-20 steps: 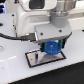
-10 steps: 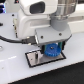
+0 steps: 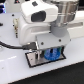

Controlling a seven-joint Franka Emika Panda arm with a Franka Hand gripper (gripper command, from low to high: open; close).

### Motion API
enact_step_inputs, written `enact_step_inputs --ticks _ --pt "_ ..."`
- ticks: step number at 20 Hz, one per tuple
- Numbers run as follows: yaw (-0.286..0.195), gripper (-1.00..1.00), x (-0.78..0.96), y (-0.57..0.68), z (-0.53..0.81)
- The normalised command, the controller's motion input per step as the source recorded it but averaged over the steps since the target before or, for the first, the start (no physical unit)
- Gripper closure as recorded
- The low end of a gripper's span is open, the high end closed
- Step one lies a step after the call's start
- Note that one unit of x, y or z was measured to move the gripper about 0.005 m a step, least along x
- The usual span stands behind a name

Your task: Insert the blue gear onto the right peg, followed by the red gear

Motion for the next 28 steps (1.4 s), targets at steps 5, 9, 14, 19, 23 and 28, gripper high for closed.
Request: enact_step_inputs --ticks 5,9,14,19,23,28 --pt "0.000 -1.00 -0.01 0.20 0.37" --pt "0.000 -1.00 -0.18 0.12 0.49" --pt "0.000 -1.00 -0.34 0.23 0.34" --pt "0.000 -1.00 -0.55 0.31 0.12" --pt "0.000 -1.00 -0.63 0.31 -0.05" --pt "0.000 -1.00 -0.60 0.26 -0.14"
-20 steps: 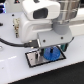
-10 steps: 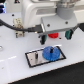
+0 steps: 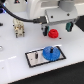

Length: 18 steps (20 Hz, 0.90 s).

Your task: Insert the blue gear onto the right peg, followed by the red gear

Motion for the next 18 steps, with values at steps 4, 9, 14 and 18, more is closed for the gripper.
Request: enact_step_inputs --ticks 4,9,14,18 --pt "0.000 -1.00 -0.45 0.19 -0.29" --pt "0.000 -1.00 -0.30 0.15 -0.37" --pt "0.000 -1.00 -0.23 0.14 -0.40" --pt "0.000 -1.00 -0.25 0.09 -0.32"
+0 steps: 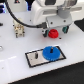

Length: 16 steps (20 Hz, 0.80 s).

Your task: Insert the blue gear onto the right peg, followed by the red gear

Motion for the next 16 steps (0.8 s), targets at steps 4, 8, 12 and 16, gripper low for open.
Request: enact_step_inputs --ticks 4,8,12,16 --pt "0.000 1.00 -0.28 -0.06 -0.33" --pt "0.000 1.00 -0.26 -0.10 -0.24" --pt "0.000 1.00 -0.17 0.01 -0.10" --pt "0.000 1.00 -0.09 0.02 0.02"
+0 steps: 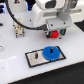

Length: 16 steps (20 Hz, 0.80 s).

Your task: Insert the blue gear onto the right peg, followed by the red gear

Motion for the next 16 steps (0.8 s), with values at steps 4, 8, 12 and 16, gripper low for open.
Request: enact_step_inputs --ticks 4,8,12,16 --pt "0.000 1.00 0.06 0.01 0.42" --pt "0.000 1.00 0.30 0.00 0.62" --pt "0.000 1.00 0.52 -0.02 0.58" --pt "0.000 1.00 0.61 -0.05 0.48"
